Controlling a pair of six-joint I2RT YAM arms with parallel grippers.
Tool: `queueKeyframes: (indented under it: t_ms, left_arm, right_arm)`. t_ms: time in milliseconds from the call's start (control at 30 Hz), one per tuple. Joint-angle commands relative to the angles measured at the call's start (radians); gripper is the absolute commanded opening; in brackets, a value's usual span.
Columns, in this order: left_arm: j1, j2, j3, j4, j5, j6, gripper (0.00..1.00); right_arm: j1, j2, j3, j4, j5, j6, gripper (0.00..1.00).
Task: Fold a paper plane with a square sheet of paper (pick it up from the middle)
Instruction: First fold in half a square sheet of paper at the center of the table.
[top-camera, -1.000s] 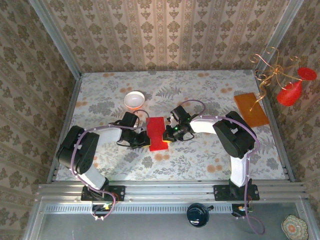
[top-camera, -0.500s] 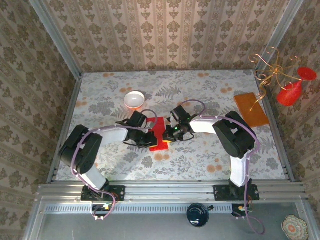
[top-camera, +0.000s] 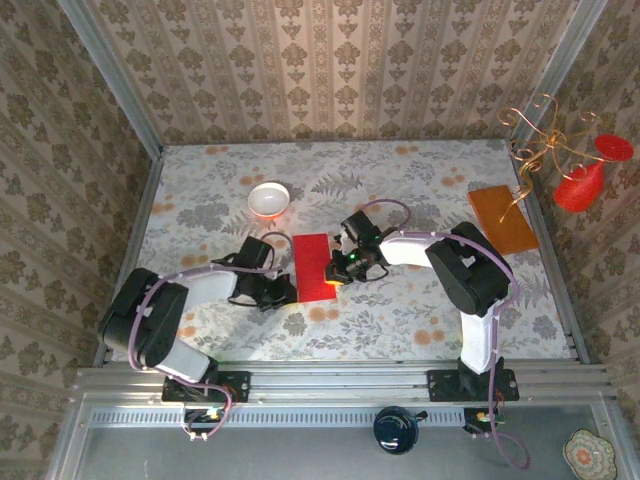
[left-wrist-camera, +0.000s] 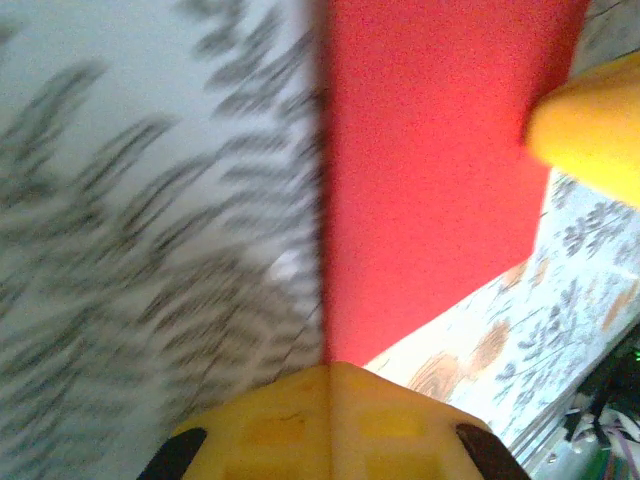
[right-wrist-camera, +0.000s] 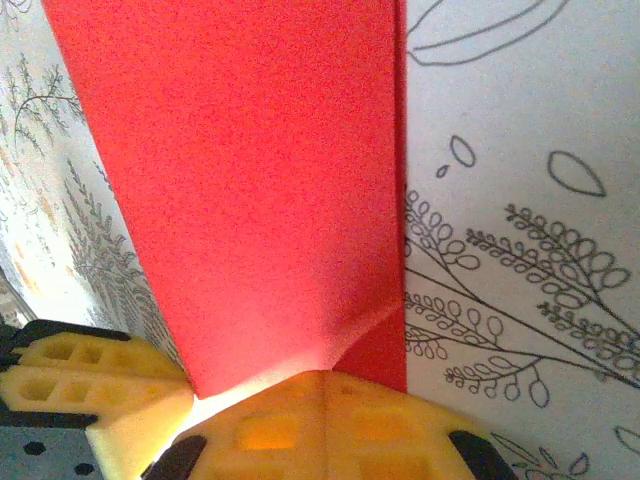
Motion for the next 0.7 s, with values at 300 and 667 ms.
queueKeyframes:
  t_ms: [300, 667]
  left_arm:
    - [0.01, -0.123, 0.121, -0.003, -0.053, -0.035, 0.16]
    - [-0.063, 0.127, 0.285, 0.193, 0.0, -0.127, 0.39]
  right_arm:
    - [-0.091, -0.041, -0.098, -0.235, 0.255, -0.038, 0.04]
    - [-0.107, -0.248, -0.122, -0.025, 0.049, 0.002, 0.13]
